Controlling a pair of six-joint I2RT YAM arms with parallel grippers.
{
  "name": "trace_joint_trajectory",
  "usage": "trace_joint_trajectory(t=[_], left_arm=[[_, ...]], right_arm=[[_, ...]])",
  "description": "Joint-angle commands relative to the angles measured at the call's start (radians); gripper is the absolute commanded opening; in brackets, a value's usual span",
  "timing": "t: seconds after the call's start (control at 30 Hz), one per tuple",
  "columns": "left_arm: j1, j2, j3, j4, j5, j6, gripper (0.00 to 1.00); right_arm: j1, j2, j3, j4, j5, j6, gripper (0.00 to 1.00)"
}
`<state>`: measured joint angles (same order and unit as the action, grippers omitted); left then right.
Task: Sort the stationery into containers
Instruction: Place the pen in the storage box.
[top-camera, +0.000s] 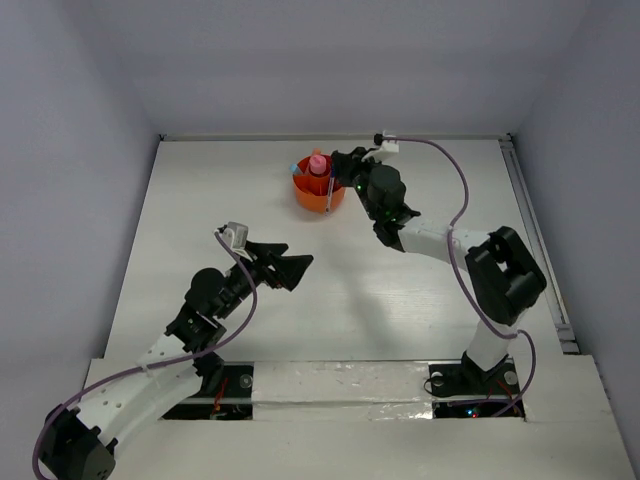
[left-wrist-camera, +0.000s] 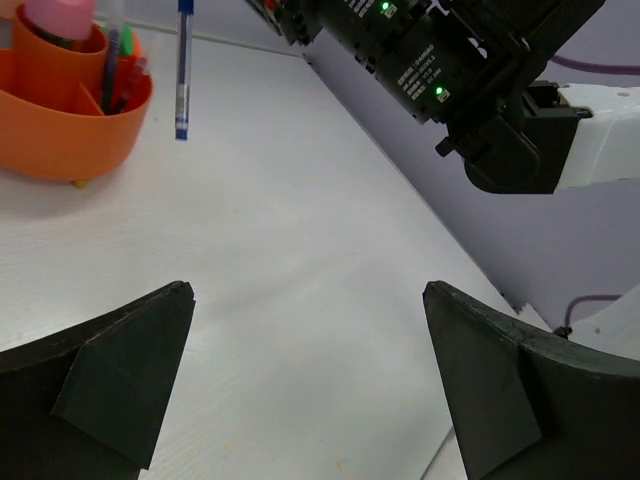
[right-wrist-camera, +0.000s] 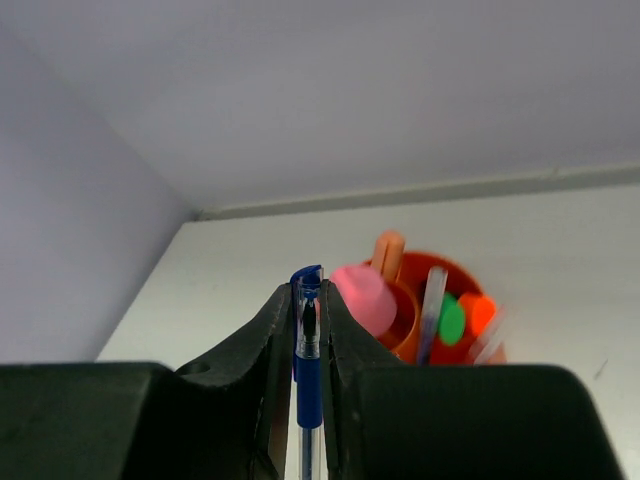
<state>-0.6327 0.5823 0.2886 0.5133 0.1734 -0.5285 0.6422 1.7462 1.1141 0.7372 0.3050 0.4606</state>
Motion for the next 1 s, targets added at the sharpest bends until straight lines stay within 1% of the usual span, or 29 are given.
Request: trace_joint_trajectory(t=[0.0,0.13,0.2,0.27,0.47,0.67,0.8,0.97], left_arm=[[-0.001,-0.024,-0.019,0.013,-0.113,0.048,0.99],[-0.001,-0.022,-0.019,-0.012,-0.132,0.048,0.99],[-0.001,-0.025,-0.022,-0.015,-0.13,0.041,0.99],[-0.001,-0.029,-0.022,-0.024,-0.149,0.041,0.99],[-0.001,0.005,-0.026,0.002,-0.134,0.048,0.99],[-0.001,0.048,-0.019,0.017,-0.121,0.056,0.99],[-0.001,0.06,-0.014,0.021,-0.127,0.059,0.99],[-0.001,0.054,-0.014,0.013,-0.146,0.059,0.99]], right_arm=[[-0.022,0.059,0.137,0.131,0.065,-0.17,0.0],[-0.032,0.186,0.246,0.137,0.074,-0.276,0.0],[-0.032,0.219,0.285,0.148,0.078,-0.304,0.0],[-0.032,0.26,0.3,0.169,0.079,-0.336,0.0],[-0.032,0.34,0.348,0.238,0.085,-0.398,0.0],[-0.032,0.375,0.326,0.327,0.089,-0.399,0.0],[-0.032,0.394,0.317,0.358,0.095,-0.389,0.0],[-0.032,0.369,0.237,0.412,0.088,-0.336,0.0]])
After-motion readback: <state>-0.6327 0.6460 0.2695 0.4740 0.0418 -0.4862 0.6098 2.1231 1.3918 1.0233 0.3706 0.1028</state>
